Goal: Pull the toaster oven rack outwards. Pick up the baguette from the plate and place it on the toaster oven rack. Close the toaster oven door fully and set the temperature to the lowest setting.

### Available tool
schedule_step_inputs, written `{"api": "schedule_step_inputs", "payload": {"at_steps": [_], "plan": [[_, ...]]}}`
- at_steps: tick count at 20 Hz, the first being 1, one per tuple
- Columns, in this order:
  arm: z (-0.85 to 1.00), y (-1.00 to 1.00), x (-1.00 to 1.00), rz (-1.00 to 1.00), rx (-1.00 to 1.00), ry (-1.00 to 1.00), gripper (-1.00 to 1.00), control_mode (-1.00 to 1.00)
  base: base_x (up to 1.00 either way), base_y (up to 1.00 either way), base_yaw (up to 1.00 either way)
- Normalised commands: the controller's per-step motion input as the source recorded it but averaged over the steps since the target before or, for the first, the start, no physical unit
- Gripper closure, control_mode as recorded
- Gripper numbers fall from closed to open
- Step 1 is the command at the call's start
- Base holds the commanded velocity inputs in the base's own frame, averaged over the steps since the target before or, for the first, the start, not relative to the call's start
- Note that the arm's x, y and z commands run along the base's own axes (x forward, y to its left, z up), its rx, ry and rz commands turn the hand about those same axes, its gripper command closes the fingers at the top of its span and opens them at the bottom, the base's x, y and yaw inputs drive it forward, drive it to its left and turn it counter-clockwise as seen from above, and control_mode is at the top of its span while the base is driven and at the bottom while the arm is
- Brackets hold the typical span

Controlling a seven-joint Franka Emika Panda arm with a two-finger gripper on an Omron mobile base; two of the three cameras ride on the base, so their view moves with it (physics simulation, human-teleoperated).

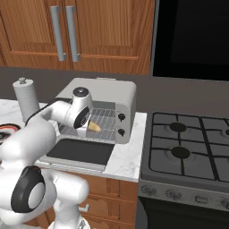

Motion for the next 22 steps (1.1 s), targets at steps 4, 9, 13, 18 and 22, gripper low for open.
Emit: {"api": "schedule_step_inputs", "payload": {"at_steps": [4, 9, 13, 18, 22], "plan": [[-0.18, 0.0, 0.03, 0.0, 0.0, 0.0, 1.0, -1.0, 0.0, 0.0, 0.0], [-0.14, -0.03, 0.0, 0.0, 0.0, -0.01, -1.0, -1.0, 0.0, 0.0, 0.0], [0.12, -0.01, 0.0, 0.0, 0.0, -0.13, -1.0, -1.0, 0.0, 0.0, 0.0], [0.23, 0.0, 0.0, 0.0, -0.01, -0.12, -1.0, -1.0, 0.0, 0.0, 0.0], [0.29, -0.02, -0.06, 0.0, 0.0, -0.06, -1.0, -1.0, 0.0, 0.0, 0.0]]}}
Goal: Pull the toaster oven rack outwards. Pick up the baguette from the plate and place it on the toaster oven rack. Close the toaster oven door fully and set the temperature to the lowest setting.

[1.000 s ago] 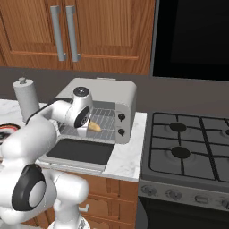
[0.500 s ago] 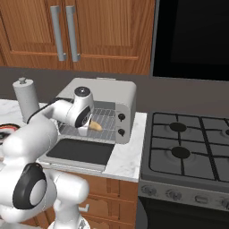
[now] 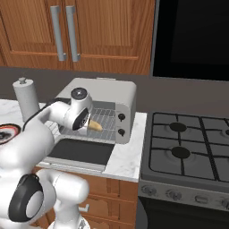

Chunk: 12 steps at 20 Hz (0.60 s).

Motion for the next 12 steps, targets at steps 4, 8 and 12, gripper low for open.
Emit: {"api": "schedule_step_inputs", "payload": {"at_steps": [4, 8, 12], "plan": [[0.28, -0.56, -0.62, 0.0, 0.08, 0.17, -1.0, -1.0, 0.0, 0.0, 0.0], [0.38, -0.73, -0.77, 0.0, 0.06, 0.4, -1.0, -1.0, 0.0, 0.0, 0.0], [0.16, -0.65, -0.81, 0.01, 0.05, 0.44, -1.0, -1.0, 0.0, 0.0, 0.0]]}}
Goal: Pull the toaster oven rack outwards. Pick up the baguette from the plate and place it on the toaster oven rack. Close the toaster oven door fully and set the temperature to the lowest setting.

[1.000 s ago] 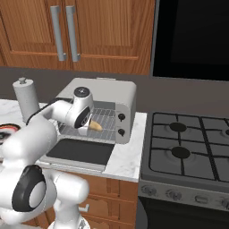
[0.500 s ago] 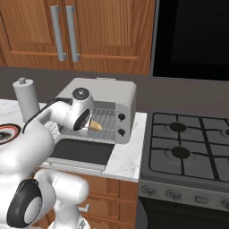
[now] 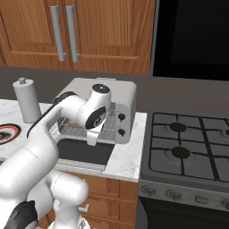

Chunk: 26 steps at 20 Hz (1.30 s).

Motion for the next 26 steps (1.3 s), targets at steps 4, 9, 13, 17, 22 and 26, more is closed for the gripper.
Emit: {"api": "schedule_step_inputs", "payload": {"at_steps": [4, 9, 13, 17, 22, 26], "plan": [[-0.1, -0.31, -0.56, 0.14, 0.02, 0.3, -1.0, -1.0, 0.0, 0.0, 0.0], [-0.38, -0.1, -0.37, 0.19, 0.0, 0.04, -1.0, -1.0, 0.0, 0.0, 0.0], [-0.4, 0.0, -0.34, 0.19, 0.0, -0.15, -1.0, -1.0, 0.0, 0.0, 0.0], [-0.14, 0.0, -0.1, 0.14, 0.0, -0.3, -1.0, -1.0, 0.0, 0.0, 0.0], [-0.12, 0.0, -0.01, 0.04, 0.0, -0.23, -1.0, -1.0, 0.0, 0.0, 0.0], [-0.13, 0.0, 0.0, 0.0, 0.0, -0.08, -1.0, -1.0, 0.0, 0.0, 0.0]]}}
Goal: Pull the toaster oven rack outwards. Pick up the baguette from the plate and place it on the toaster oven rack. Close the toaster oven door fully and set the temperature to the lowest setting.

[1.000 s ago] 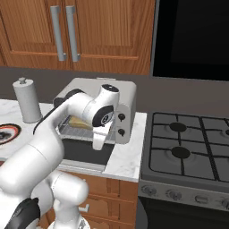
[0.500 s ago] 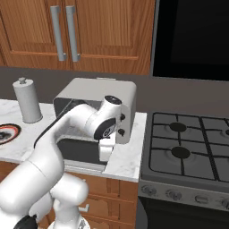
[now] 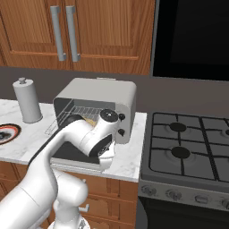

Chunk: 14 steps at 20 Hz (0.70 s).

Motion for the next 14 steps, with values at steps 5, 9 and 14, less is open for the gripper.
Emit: {"api": "schedule_step_inputs", "payload": {"at_steps": [5, 9, 14], "plan": [[-0.05, 0.0, 0.08, 0.0, 0.0, 0.0, -1.0, -1.0, 0.0, 0.0, 0.0], [0.0, 0.0, 0.18, 0.0, 0.0, 0.0, -1.0, -1.0, 0.0, 0.0, 0.0], [-0.01, 0.0, 0.29, 0.0, 0.0, 0.0, -1.0, -1.0, 0.0, 0.0, 0.0]]}}
